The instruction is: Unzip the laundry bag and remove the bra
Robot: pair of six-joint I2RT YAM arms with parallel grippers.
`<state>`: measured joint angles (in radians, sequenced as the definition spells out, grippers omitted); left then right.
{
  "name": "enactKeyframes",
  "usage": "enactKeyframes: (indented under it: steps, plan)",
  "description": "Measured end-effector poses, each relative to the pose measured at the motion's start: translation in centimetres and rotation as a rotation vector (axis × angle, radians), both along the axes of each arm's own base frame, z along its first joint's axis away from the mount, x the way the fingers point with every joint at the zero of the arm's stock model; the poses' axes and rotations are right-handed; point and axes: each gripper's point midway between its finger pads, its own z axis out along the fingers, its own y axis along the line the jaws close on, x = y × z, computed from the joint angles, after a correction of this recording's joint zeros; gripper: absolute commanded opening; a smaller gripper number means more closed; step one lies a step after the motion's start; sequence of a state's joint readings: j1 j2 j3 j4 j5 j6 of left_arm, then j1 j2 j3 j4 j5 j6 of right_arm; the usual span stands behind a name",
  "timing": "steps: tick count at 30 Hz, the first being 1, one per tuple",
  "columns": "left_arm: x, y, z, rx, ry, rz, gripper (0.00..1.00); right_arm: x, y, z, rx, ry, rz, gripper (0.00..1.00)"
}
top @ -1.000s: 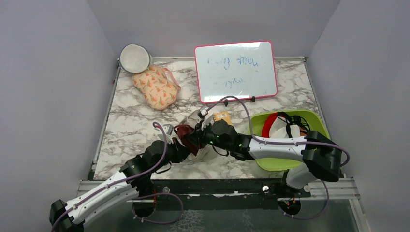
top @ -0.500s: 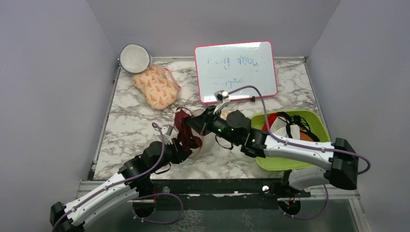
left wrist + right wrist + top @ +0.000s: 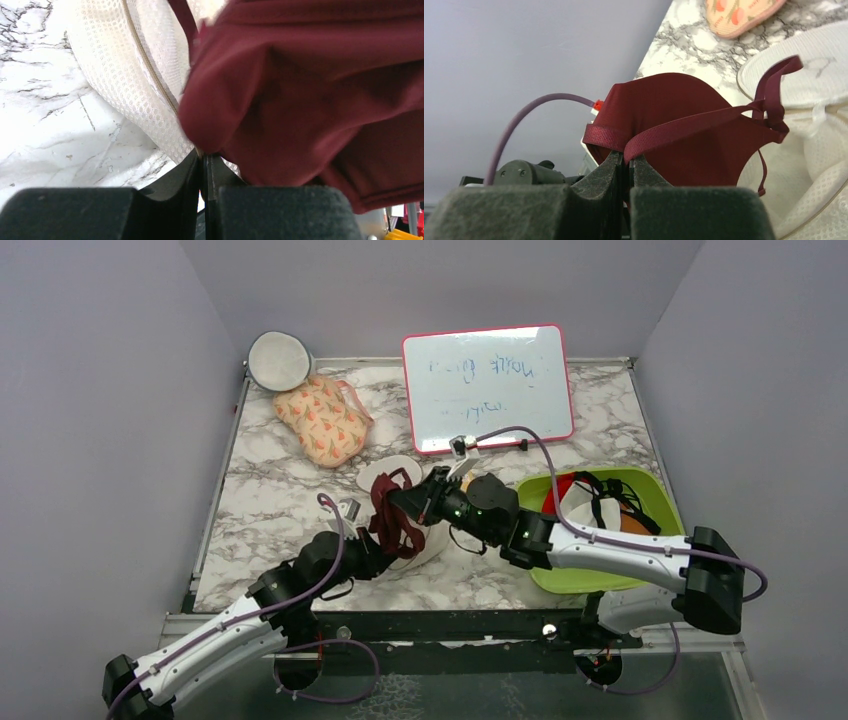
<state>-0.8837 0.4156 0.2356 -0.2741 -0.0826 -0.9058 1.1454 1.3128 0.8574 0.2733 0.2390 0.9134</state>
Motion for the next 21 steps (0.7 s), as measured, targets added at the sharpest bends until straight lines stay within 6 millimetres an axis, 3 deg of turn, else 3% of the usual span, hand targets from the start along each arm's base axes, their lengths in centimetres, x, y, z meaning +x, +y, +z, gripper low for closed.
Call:
enactKeyframes:
  steps: [4, 10, 13, 16, 21]
  plan:
    - [0.0, 0.2, 0.3, -0.008, -0.008, 0.011, 0.00, -0.5, -0.1, 2.9, 0.008, -0.072, 0.037, 0.01]
    - [0.3, 0.9, 0.1, 0.006, -0.016, 0.042, 0.00, -1.5, -2.8, 11.9, 0.105, -0.246, 0.045, 0.01]
    - [0.4, 1.1, 0.1, 0.012, -0.018, 0.050, 0.00, -1.6, -5.1, 15.3, 0.113, -0.330, -0.002, 0.01]
    - [0.4, 1.2, -0.3, 0.027, -0.012, 0.056, 0.06, -0.8, -8.0, 16.4, 0.059, -0.396, -0.094, 0.01]
    - [0.4, 1.5, -0.5, 0.058, 0.000, 0.059, 0.21, 1.1, -12.7, 14.5, -0.149, -0.437, -0.269, 0.01]
